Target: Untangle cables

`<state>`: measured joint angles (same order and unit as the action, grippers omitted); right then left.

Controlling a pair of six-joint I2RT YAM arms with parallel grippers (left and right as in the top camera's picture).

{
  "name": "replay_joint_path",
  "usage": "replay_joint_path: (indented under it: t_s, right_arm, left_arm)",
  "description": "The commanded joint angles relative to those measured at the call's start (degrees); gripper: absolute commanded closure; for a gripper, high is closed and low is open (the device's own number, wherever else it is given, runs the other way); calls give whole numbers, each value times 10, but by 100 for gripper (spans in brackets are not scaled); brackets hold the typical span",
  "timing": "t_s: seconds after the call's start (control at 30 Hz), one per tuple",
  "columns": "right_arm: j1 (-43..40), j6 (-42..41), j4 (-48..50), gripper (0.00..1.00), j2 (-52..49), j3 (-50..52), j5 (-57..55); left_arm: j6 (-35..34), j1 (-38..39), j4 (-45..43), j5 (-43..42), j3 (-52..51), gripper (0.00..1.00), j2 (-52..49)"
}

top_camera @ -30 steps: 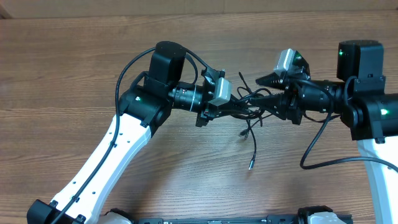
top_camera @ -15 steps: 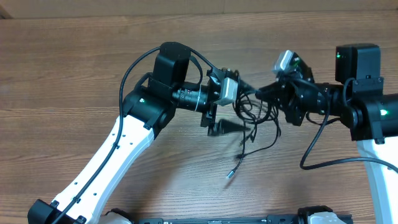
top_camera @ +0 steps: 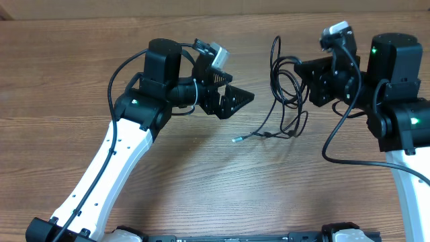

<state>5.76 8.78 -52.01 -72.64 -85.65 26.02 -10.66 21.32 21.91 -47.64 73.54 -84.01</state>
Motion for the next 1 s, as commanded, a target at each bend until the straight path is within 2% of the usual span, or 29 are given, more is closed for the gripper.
replay_joint_path:
  t_s: [0.0,0.07,0.23,0.3,0.4,0.47,0.73,0.87,0.97]
  right_arm:
    - [0,-75,17,96,3,-7,12]
    - [0,-75,25,96,3,-7,47]
    - [0,-75,46,96,3,-7,110]
    - [0,-75,62,96,3,-7,137]
    - [0,-75,83,96,3,-7,184]
    - [0,-75,99,96,3,-7,216]
    - [0,-75,107,96,3,-7,221]
    - [5,-75,107,96,2,-7,221]
    - [7,-73,106,96,2,-7,227]
  left_arm:
    - [-48,1,2,22,5,0,9]
    - [-68,0,1,22,5,0,9]
    - [-198,1,-1,21,5,0,9]
    - [-229,1,-1,23,5,0,9]
    - [-233,1,-1,40,5,0,9]
    - [-262,4,-1,62,5,0,9]
    - [-362,21,-7,132,5,0,9]
    - [-365,51,-33,139,5,0,9]
    - [-366,73,-33,181,5,0,9]
